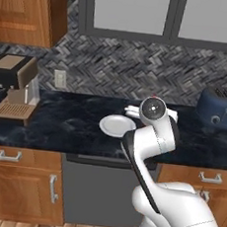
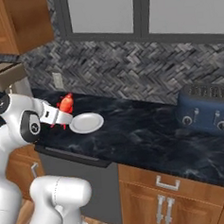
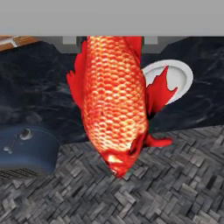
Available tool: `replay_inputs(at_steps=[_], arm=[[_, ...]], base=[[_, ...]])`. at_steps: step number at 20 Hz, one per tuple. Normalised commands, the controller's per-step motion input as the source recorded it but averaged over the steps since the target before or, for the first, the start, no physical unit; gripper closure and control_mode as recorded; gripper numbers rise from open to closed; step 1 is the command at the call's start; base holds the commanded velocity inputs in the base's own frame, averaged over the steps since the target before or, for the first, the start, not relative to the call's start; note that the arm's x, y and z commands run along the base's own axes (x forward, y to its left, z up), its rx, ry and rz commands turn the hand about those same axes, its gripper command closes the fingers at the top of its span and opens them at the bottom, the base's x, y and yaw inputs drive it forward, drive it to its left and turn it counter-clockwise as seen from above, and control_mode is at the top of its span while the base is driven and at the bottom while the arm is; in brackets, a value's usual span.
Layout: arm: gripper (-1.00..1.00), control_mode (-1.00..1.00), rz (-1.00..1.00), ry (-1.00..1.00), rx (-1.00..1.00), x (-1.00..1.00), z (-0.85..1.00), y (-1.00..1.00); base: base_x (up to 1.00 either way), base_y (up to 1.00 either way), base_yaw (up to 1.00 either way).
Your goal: Pick fish from the fridge and place it on the plate on the counter.
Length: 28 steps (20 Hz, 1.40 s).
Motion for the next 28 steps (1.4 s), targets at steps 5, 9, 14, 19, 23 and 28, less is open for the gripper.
replay_inputs(at_steps=[5, 9, 14, 19, 23, 28], arm=[[1.00, 1.00, 0.00, 0.00, 0.00, 0.00, 0.00, 0.00], [1.00, 1.00, 0.00, 0.00, 0.00, 0.00, 0.00, 0.00], [1.00, 1.00, 0.00, 0.00, 0.00, 0.00, 0.00, 0.00], [1.00, 1.00, 0.00, 0.00, 0.00, 0.00, 0.00, 0.00], [1.00, -1.00, -0.01, 0.01, 0.00, 0.04, 0.07, 0.04], [1.00, -1.00, -0.06, 0.12, 0.00, 0.18, 0.08, 0.07]], base=[[0.47, 0.31, -0.05], [0.49, 0.30, -0.05], [0.45, 0.28, -0.06], [0.39, 0.27, -0.06], [0.22, 0.18, -0.04], [0.00, 0.00, 0.00]])
